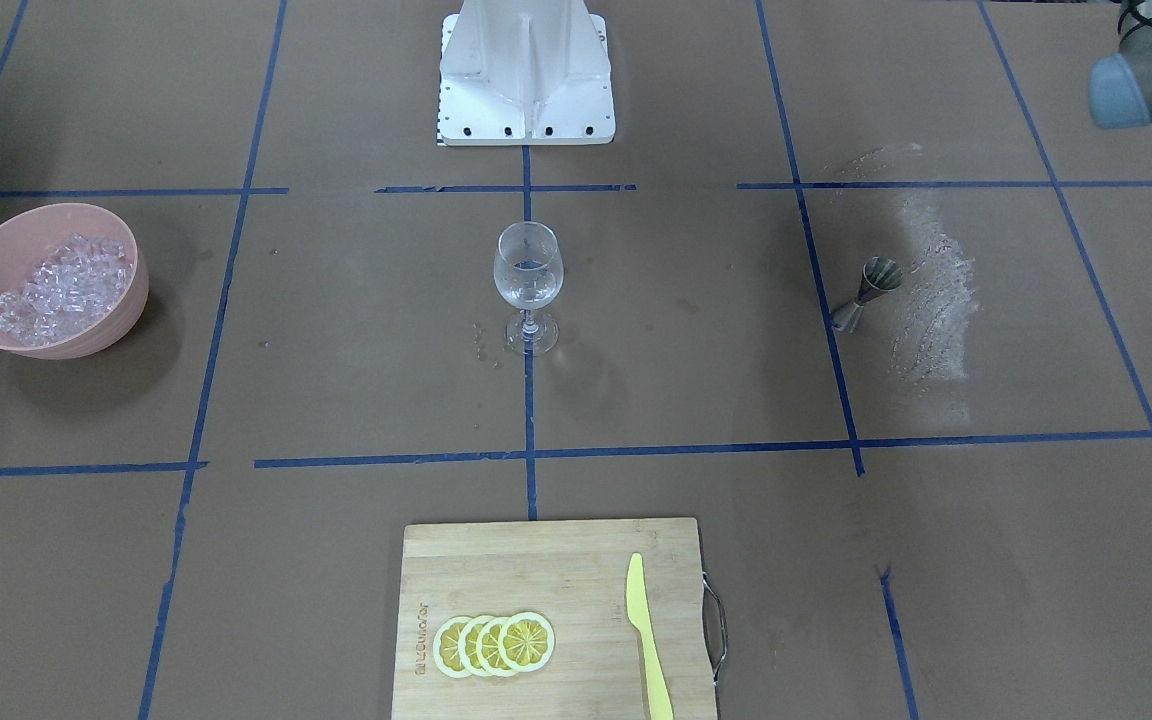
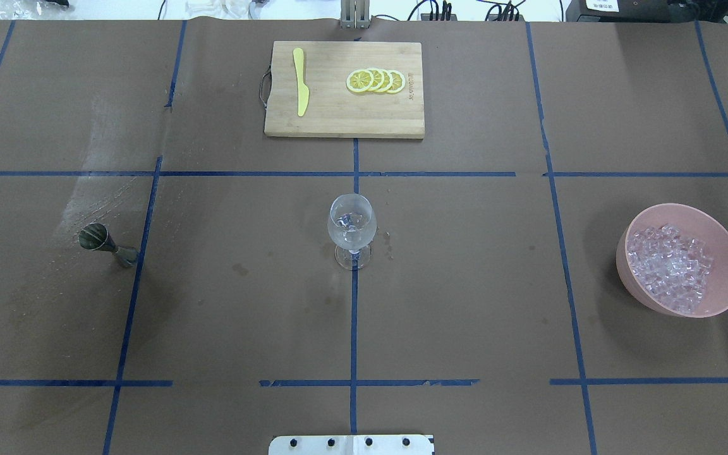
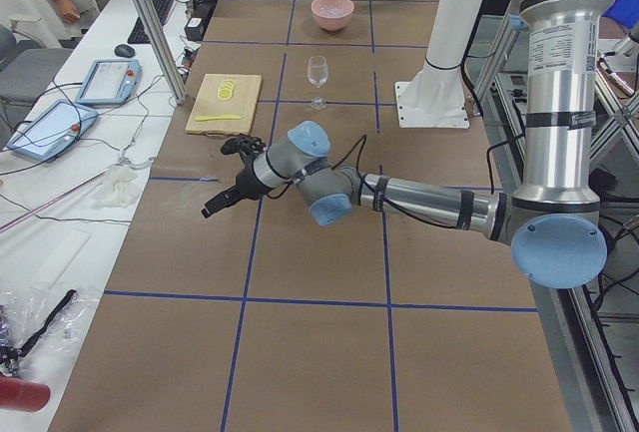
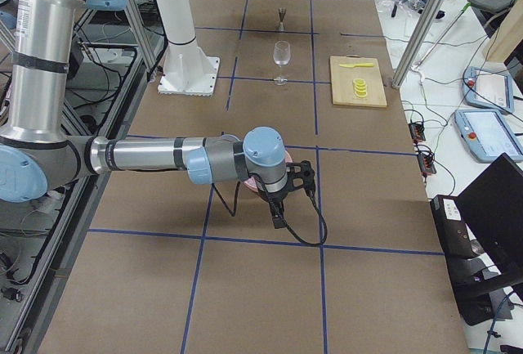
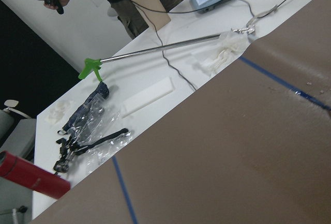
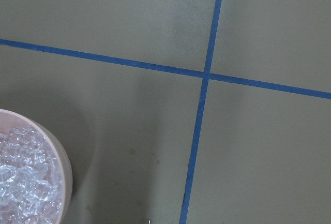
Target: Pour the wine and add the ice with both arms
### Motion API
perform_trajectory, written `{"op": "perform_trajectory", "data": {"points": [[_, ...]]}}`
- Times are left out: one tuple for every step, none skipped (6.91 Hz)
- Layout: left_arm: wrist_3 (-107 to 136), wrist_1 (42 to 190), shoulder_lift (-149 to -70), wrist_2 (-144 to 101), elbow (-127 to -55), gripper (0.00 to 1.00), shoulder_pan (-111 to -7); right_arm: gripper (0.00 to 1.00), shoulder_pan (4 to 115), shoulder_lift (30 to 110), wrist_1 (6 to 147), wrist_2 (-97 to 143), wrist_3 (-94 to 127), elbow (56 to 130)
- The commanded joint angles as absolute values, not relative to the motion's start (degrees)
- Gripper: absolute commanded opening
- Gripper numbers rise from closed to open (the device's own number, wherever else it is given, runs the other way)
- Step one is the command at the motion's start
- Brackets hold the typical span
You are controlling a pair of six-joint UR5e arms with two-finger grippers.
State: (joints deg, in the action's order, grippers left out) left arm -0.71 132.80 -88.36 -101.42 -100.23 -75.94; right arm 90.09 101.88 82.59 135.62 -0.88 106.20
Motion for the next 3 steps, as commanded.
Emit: {"op": "perform_trajectory", "data": {"points": [[-7.7,108.6,-91.3,-114.7,-100.9,1.0,-87.9,1.0,90.1,102.0,82.6,135.7,-1.0,106.2],[-8.4,102.5,-90.2,-115.1,-99.9,1.0,-88.1,1.0,90.1,102.0,82.5,135.7,-1.0,106.3],[-8.4,95.2,-89.7,-118.4,-97.6,1.0,-88.2,1.0,90.1,102.0,82.5,135.9,-0.8,106.8]]}}
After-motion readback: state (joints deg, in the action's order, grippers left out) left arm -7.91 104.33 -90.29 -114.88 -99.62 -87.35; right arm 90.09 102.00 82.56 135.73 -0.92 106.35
